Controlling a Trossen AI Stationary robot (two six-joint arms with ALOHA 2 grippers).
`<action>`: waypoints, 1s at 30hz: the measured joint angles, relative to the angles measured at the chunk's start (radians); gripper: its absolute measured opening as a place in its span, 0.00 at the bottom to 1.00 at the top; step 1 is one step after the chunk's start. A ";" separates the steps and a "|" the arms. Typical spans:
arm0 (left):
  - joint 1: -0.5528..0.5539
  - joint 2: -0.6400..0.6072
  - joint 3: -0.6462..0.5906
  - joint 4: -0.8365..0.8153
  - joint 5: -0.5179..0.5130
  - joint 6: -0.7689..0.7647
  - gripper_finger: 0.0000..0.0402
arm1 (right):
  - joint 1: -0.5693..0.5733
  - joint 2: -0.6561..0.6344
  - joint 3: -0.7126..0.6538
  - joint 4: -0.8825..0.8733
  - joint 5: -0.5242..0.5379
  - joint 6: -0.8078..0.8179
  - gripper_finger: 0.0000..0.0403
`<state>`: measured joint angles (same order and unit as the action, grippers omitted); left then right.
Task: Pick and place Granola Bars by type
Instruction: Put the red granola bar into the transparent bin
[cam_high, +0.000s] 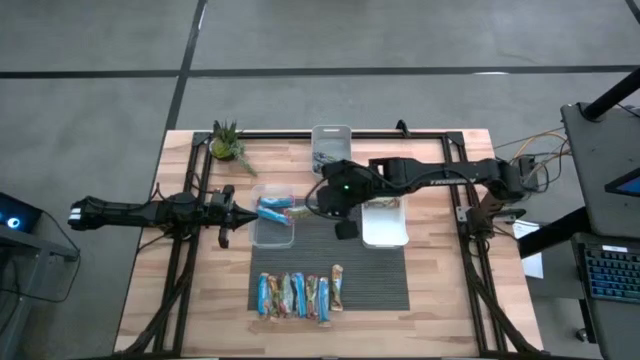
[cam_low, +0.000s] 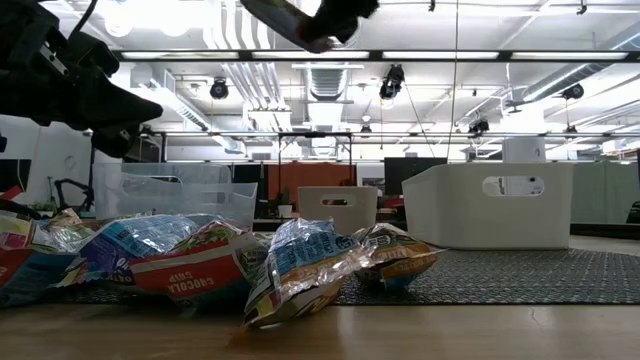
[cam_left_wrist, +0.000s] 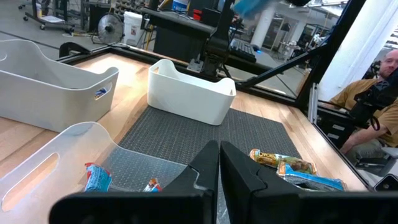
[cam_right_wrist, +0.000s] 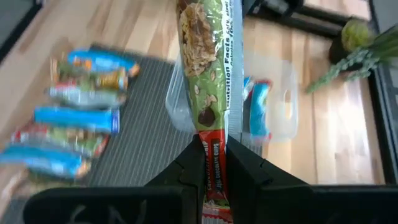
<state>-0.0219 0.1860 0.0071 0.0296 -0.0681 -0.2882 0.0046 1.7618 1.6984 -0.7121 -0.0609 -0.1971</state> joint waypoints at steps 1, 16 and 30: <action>0.000 0.000 0.000 0.000 0.000 0.000 0.00 | -0.002 0.015 0.030 -0.002 0.000 0.012 0.10; 0.000 0.000 0.000 0.000 0.000 0.000 0.00 | -0.038 0.353 0.543 -0.234 0.000 0.102 0.10; 0.000 0.000 0.000 0.000 0.000 0.000 0.00 | -0.099 0.496 0.638 -0.265 -0.002 0.163 0.09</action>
<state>-0.0219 0.1859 0.0071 0.0296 -0.0678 -0.2882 -0.0941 2.2583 2.3367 -0.9775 -0.0631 -0.0342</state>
